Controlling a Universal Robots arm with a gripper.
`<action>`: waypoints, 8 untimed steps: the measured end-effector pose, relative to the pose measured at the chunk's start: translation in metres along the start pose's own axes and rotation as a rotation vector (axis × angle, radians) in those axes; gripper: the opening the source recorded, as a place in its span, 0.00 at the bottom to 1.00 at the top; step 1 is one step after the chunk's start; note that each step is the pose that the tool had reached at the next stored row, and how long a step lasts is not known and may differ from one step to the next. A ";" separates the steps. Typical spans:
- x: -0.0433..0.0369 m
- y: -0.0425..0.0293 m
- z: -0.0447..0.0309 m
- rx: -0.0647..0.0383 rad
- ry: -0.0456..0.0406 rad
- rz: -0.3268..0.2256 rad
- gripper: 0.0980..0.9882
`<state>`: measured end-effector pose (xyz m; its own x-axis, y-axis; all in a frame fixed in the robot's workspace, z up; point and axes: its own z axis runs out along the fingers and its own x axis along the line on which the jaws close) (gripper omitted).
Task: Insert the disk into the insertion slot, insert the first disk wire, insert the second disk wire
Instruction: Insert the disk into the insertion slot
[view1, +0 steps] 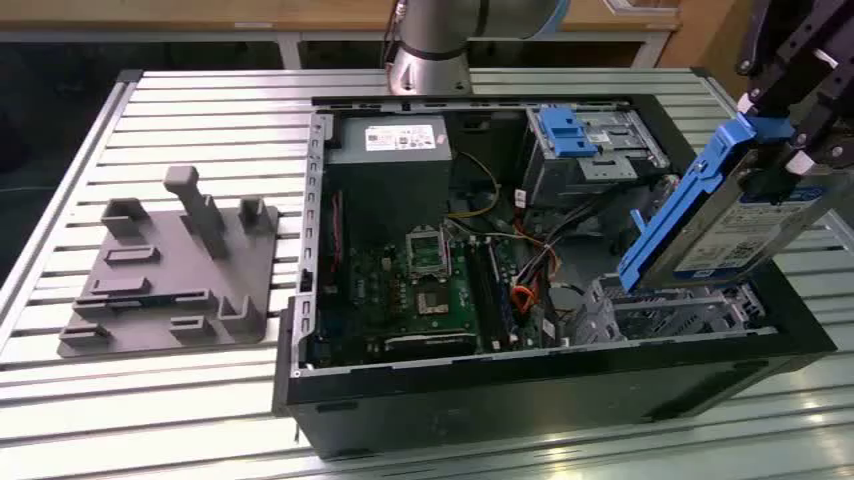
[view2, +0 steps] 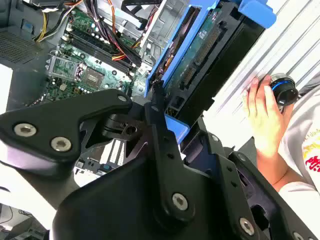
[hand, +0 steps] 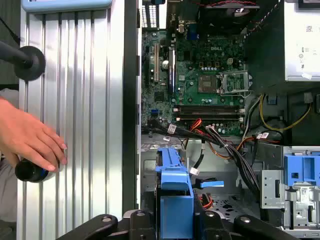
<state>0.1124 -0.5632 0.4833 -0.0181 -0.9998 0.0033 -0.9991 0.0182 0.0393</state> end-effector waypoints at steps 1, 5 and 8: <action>0.0000 0.0000 0.0000 0.000 0.0000 0.000 0.30; 0.0000 0.0000 0.0000 0.000 0.0000 0.000 0.30; 0.0000 0.0000 0.0000 0.000 0.0000 0.000 0.30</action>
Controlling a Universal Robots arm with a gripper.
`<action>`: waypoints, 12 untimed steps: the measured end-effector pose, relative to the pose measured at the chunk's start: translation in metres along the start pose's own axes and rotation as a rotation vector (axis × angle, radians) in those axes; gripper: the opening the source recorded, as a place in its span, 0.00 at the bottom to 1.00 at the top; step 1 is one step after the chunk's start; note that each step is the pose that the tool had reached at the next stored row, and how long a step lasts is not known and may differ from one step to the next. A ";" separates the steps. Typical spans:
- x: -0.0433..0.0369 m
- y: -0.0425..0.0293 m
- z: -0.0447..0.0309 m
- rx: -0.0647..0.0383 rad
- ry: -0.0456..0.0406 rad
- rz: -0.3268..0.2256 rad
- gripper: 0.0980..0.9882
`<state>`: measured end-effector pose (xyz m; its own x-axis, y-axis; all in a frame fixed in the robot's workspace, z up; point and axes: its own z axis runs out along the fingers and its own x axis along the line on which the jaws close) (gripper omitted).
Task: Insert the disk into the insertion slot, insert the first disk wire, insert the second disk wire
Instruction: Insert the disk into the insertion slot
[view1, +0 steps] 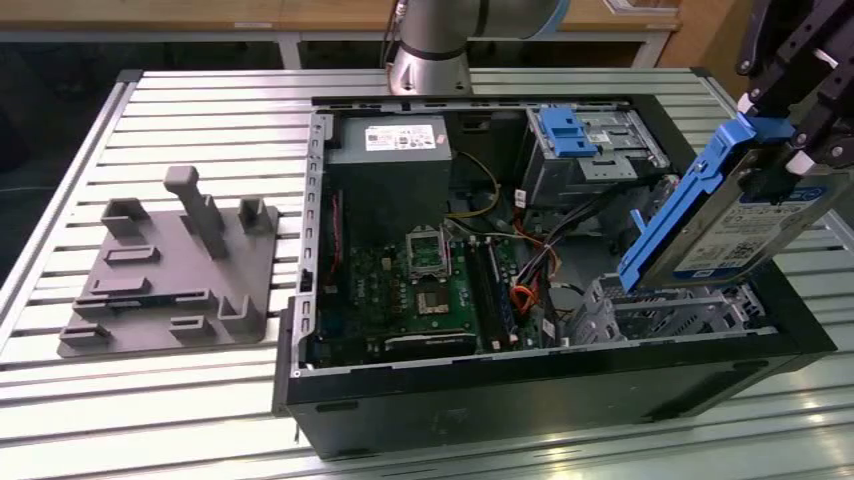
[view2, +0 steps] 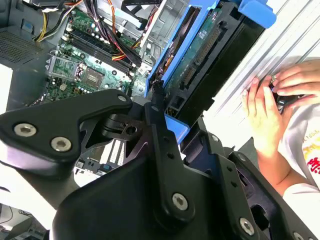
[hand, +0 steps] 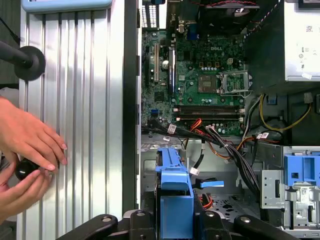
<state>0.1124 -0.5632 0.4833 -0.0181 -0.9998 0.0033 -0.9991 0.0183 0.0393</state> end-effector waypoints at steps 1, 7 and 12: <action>0.0000 0.0000 0.0000 0.000 0.0000 0.000 0.30; 0.0000 0.0000 0.0000 0.000 -0.0072 0.000 0.30; 0.0002 0.0000 0.0000 0.002 -0.0449 -0.002 0.30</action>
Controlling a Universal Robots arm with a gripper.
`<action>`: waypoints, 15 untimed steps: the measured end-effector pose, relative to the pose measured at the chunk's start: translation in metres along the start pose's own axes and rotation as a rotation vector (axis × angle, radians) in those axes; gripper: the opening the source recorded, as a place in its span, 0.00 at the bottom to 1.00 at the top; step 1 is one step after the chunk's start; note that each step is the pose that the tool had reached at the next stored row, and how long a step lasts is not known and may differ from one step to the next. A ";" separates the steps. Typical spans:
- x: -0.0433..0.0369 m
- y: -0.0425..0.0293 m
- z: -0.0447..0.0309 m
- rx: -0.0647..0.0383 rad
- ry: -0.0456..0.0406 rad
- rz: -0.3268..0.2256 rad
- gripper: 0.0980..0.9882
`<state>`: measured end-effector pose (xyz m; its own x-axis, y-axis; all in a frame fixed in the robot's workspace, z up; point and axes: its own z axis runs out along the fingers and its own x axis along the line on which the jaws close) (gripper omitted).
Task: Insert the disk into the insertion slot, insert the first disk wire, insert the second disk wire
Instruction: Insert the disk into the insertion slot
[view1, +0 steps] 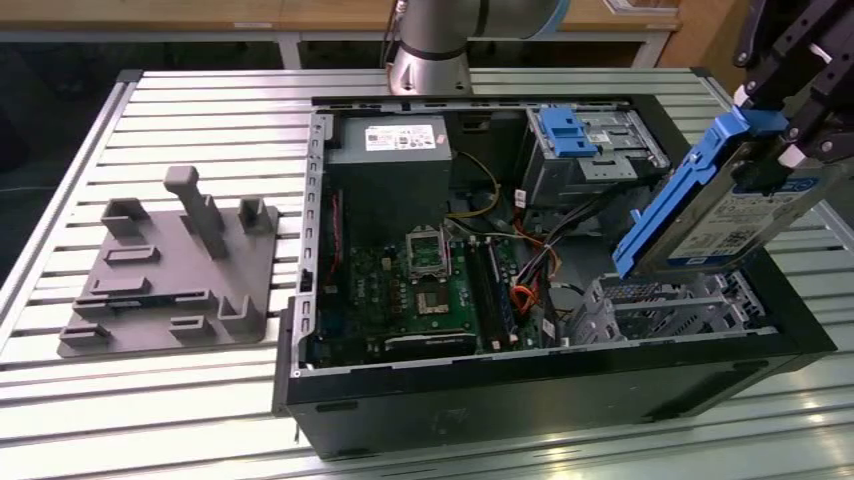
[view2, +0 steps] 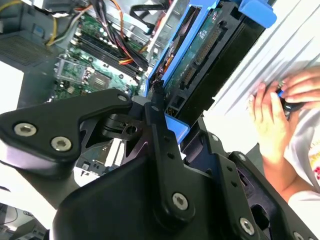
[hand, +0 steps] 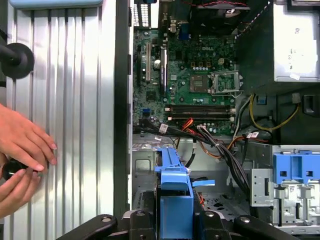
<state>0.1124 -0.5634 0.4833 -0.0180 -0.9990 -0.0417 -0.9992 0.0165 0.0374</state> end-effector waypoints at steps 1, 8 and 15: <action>0.0001 0.0000 0.0000 0.000 -0.0091 0.000 0.30; 0.0007 0.0000 0.0000 0.001 -0.0538 -0.002 0.30; 0.0024 -0.0026 -0.0002 0.001 -0.0539 -0.002 0.30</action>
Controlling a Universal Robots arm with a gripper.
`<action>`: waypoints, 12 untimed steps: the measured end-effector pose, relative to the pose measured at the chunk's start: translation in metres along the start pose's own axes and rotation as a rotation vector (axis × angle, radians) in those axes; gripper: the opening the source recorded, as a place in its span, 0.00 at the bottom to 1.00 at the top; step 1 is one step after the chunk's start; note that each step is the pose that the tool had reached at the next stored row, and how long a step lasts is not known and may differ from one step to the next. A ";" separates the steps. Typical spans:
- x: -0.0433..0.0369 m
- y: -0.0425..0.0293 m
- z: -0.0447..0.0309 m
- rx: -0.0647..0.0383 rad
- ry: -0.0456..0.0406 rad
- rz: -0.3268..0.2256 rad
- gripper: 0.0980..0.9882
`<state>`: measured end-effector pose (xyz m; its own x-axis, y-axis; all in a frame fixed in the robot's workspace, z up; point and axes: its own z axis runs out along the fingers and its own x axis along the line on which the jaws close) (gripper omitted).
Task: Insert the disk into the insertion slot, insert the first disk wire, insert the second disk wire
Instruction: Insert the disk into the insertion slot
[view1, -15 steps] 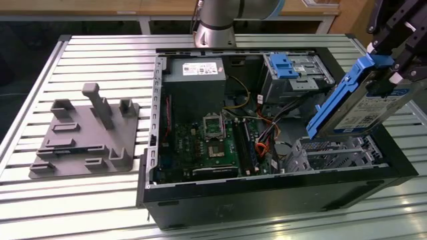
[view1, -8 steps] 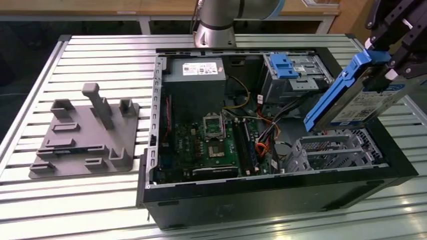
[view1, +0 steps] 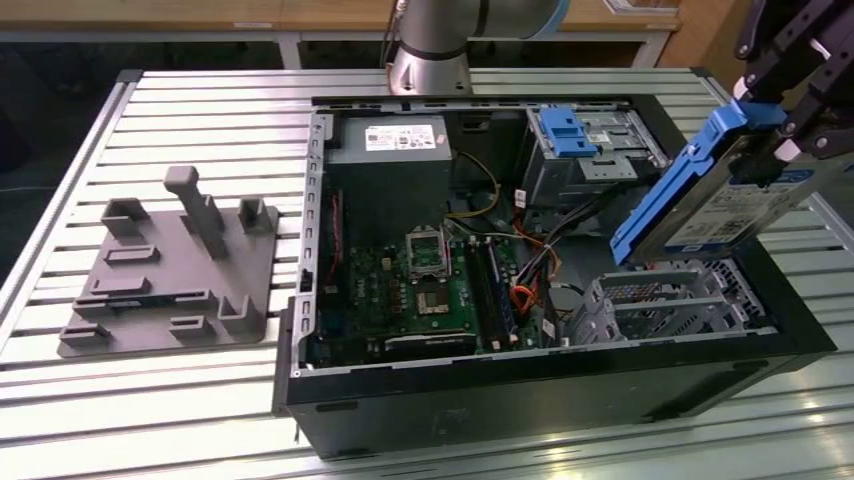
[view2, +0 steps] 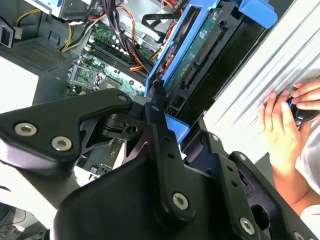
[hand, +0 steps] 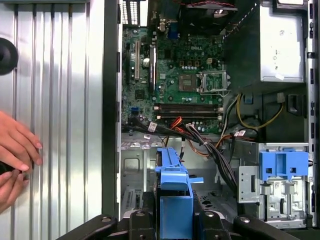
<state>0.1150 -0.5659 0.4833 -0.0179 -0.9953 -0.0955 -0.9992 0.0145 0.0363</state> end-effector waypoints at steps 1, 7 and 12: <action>0.0002 -0.0012 0.0000 0.000 -0.0001 0.000 0.30; 0.0011 -0.0057 0.0000 0.000 0.0000 0.000 0.30; 0.0014 -0.0060 0.0015 0.000 -0.0001 -0.001 0.30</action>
<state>0.1210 -0.5672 0.4814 -0.0172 -0.9953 -0.0956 -0.9992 0.0138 0.0362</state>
